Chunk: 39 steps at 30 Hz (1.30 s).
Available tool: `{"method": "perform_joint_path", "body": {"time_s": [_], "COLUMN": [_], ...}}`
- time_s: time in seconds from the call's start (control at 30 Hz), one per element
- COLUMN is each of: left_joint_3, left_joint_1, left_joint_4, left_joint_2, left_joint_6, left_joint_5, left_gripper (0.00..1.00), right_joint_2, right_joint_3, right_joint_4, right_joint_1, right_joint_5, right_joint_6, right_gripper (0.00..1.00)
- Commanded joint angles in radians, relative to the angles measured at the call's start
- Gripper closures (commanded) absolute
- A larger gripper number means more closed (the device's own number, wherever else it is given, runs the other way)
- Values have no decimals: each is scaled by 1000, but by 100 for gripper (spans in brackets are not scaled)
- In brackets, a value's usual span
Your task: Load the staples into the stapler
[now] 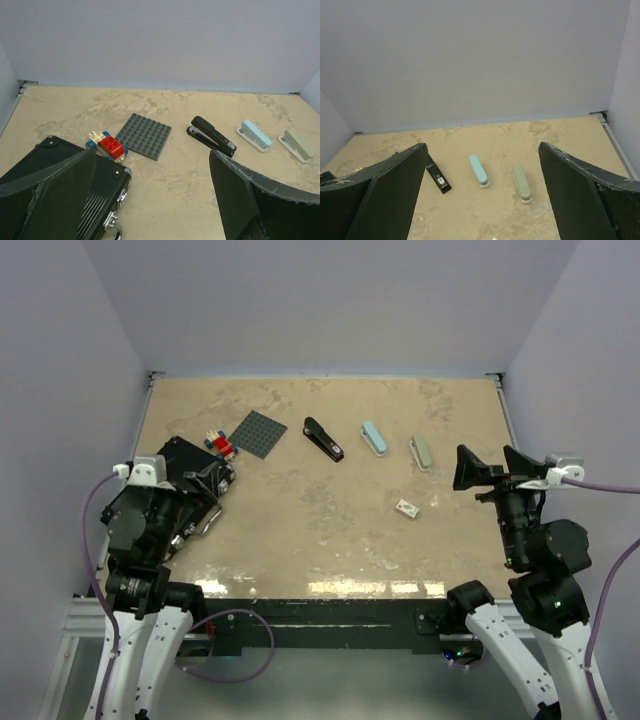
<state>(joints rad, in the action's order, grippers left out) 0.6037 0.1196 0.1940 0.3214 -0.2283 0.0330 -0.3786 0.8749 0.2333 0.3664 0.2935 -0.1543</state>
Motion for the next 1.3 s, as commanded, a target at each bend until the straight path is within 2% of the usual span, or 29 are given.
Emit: {"method": "perform_joint_path", "body": {"time_s": [0.0, 0.17, 0.27, 0.3, 0.33, 0.37, 0.6, 0.9, 1.27], "left_joint_3": [10, -15, -50, -58, -67, -71, -134, -173, -174], "left_joint_1": [-6, -5, 8, 14, 20, 25, 123, 247, 276], "left_joint_4": [-77, -103, -136, -137, -133, -130, -131, -136, -156], "left_joint_2": [31, 44, 39, 41, 42, 45, 5, -59, -39], "left_joint_6": [18, 18, -3, -11, -19, -29, 15, 53, 58], "left_joint_5": [34, 94, 111, 119, 123, 131, 88, 56, 61], "left_gripper": [0, 0, 0, 0, 0, 0, 0, 0, 0], "right_joint_2": [-28, -106, -176, -198, -229, -259, -558, -778, -1046], "right_joint_3": [15, 33, 38, 41, 48, 77, 92, -24, -33], "right_joint_4": [4, 52, 81, 104, 128, 206, 416, 362, 250], "right_joint_1": [3, 2, 2, 3, 2, 2, 2, -15, -50], "right_joint_5": [15, -68, -116, -99, -47, -31, 41, 41, -16], "right_joint_6": [-10, -30, -114, -154, -260, -304, -522, -613, -570], "right_gripper": [1, 1, 1, 2, 1, 1, 1, 1, 2]}}
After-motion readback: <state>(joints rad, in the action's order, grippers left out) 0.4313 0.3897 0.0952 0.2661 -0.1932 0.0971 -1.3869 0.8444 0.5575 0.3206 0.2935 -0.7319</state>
